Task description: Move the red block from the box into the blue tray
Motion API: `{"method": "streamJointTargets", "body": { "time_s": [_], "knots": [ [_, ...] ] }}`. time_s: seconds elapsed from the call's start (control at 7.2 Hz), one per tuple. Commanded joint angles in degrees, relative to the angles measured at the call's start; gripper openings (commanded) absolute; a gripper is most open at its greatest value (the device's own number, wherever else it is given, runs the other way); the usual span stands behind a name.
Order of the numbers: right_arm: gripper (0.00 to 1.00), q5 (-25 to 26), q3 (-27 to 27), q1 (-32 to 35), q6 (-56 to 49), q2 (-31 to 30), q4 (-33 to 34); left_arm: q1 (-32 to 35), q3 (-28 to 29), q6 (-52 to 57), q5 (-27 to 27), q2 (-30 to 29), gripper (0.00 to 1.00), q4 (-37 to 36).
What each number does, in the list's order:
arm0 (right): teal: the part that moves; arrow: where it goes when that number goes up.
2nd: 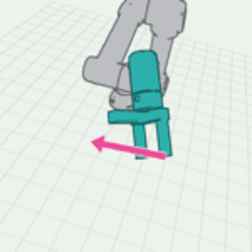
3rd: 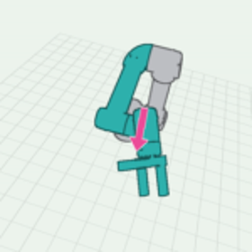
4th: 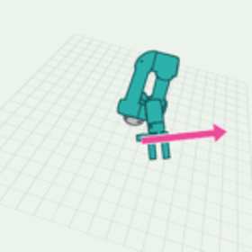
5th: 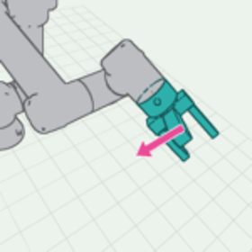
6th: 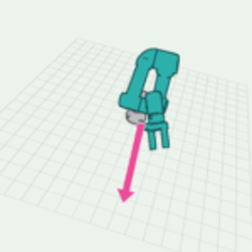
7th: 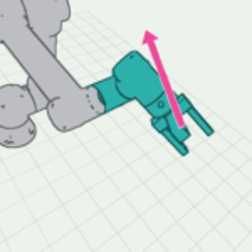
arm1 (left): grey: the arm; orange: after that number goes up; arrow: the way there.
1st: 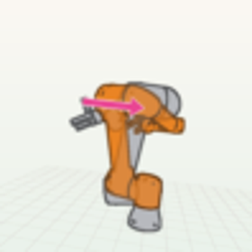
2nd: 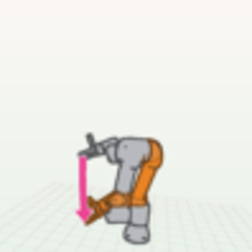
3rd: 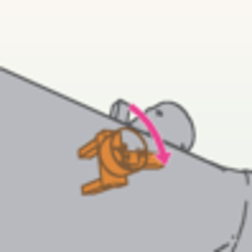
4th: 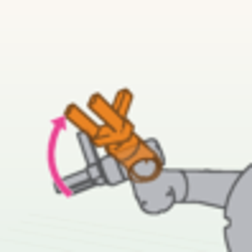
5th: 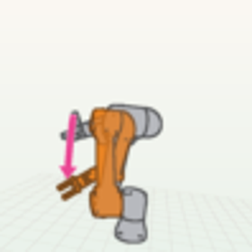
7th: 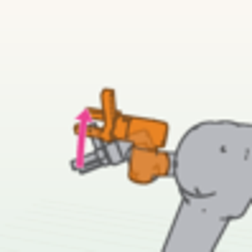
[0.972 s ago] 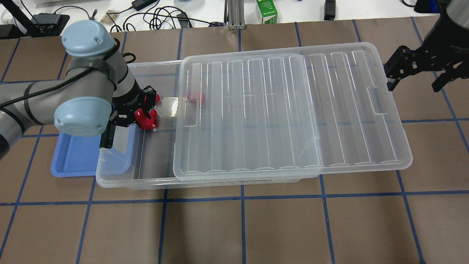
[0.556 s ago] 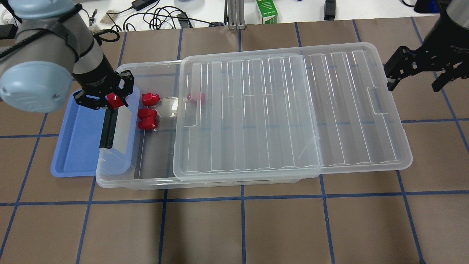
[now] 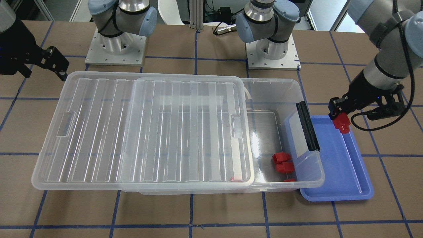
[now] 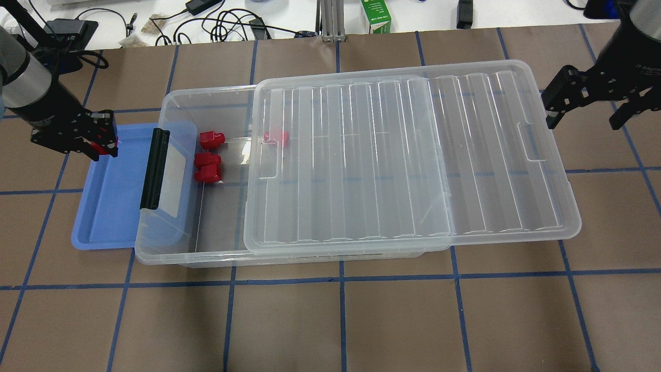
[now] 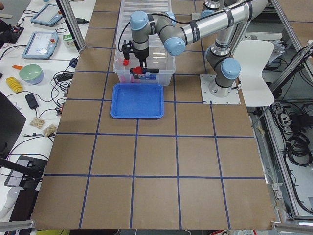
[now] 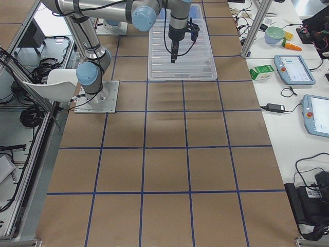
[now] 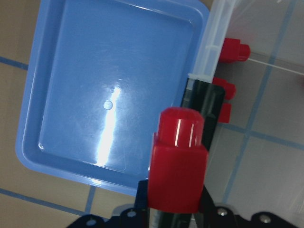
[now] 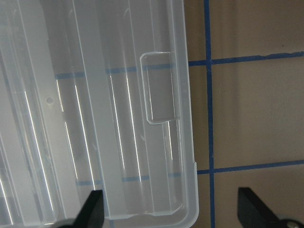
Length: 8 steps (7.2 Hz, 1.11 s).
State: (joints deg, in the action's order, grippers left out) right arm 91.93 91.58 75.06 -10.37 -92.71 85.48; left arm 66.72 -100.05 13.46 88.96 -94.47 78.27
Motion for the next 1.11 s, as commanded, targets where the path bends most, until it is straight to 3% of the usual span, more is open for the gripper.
{"method": "streamJointTargets", "body": {
  "time_s": [0.0, 0.14, 0.56, 0.69, 0.83, 0.97],
  "knots": [
    [1.00, -0.08, 0.09, 0.00, 0.17, -0.01, -0.14, -5.26, -6.08, 9.19, -5.08, -3.68, 0.19, -7.54],
    [1.00, 0.00, 0.09, 0.08, 0.17, -0.01, -0.23, -7.28, -9.34, 11.04, -5.20, -5.36, 0.19, -12.13],
    [1.00, -0.26, 1.40, 0.08, 0.17, -0.10, 0.03, -8.27, -10.25, 9.66, -4.94, -11.86, 0.19, -20.93],
    [1.00, -0.18, 1.49, 0.08, -0.17, -0.01, 0.12, -8.27, -10.16, 9.57, -4.94, -12.66, 0.25, -21.05],
    [1.00, -0.26, 1.41, 0.00, -0.09, -0.01, 0.12, -8.27, -10.25, 9.48, -4.85, -13.28, 0.77, -20.97],
    [1.00, -0.26, 1.49, 0.00, -0.09, -0.01, 0.12, -8.27, -10.16, 6.78, -4.85, -14.15, 0.86, -21.05]
  ]
}}
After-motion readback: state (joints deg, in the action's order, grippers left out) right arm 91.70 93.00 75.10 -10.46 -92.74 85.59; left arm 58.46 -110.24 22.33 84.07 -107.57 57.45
